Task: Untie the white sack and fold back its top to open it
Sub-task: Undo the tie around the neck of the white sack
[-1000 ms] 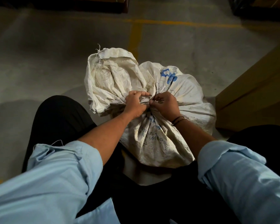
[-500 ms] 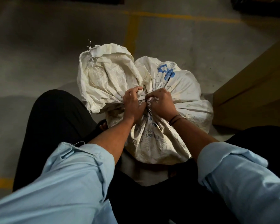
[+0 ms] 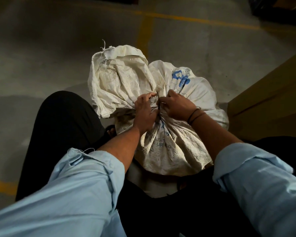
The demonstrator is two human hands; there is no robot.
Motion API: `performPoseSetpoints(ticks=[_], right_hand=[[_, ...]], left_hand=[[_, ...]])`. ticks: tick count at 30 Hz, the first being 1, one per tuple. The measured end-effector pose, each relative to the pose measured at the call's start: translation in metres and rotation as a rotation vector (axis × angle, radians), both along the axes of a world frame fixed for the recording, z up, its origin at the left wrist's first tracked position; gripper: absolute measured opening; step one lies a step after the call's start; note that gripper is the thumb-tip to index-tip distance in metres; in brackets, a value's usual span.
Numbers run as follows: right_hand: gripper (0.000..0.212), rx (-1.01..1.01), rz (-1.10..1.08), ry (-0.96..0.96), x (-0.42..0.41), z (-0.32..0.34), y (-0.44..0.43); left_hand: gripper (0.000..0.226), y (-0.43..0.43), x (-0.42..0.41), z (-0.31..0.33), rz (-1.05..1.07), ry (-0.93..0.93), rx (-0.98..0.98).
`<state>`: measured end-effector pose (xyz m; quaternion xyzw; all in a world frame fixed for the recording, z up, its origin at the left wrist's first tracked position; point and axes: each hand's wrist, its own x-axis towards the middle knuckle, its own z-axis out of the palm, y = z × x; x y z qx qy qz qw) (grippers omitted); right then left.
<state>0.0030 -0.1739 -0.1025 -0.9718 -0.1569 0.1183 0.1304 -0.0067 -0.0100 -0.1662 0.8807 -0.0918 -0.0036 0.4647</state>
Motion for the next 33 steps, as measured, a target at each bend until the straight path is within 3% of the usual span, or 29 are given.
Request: performPoseSetpoints(ticks=[5, 11, 14, 20, 24, 28, 31, 33], right_hand=[[0.028, -0.167, 0.211, 0.186, 0.034, 0.022, -0.006], [0.039, -0.216, 0.338, 0.353, 0.069, 0.026, 0.007], [0.011, -0.163, 0.232, 0.537, 0.08, 0.017, 0.017], [0.012, 0.031, 0.047, 0.664, 0.093, -0.002, 0.015], [0.014, 0.27, -0.158, 0.793, 0.095, -0.012, 0.005], [0.019, 0.17, -0.006, 0.721, 0.096, -0.009, 0.012], [0.004, 0.02, 0.14, 0.621, 0.095, -0.001, 0.011], [0.018, -0.052, 0.206, 0.54, 0.093, 0.001, 0.009]], left_hand=[[0.067, -0.003, 0.001, -0.003, -0.001, -0.01, 0.049], [0.069, -0.003, 0.003, -0.008, 0.002, 0.011, 0.065], [0.074, -0.003, 0.005, -0.008, 0.013, 0.032, 0.047], [0.081, -0.002, 0.007, -0.011, 0.009, 0.066, 0.043], [0.079, -0.005, 0.009, -0.01, 0.016, 0.057, 0.039], [0.079, -0.003, 0.007, -0.014, 0.017, 0.077, 0.036], [0.077, -0.003, 0.008, -0.016, 0.006, 0.08, 0.057], [0.077, -0.003, 0.008, -0.015, 0.0, 0.088, 0.061]])
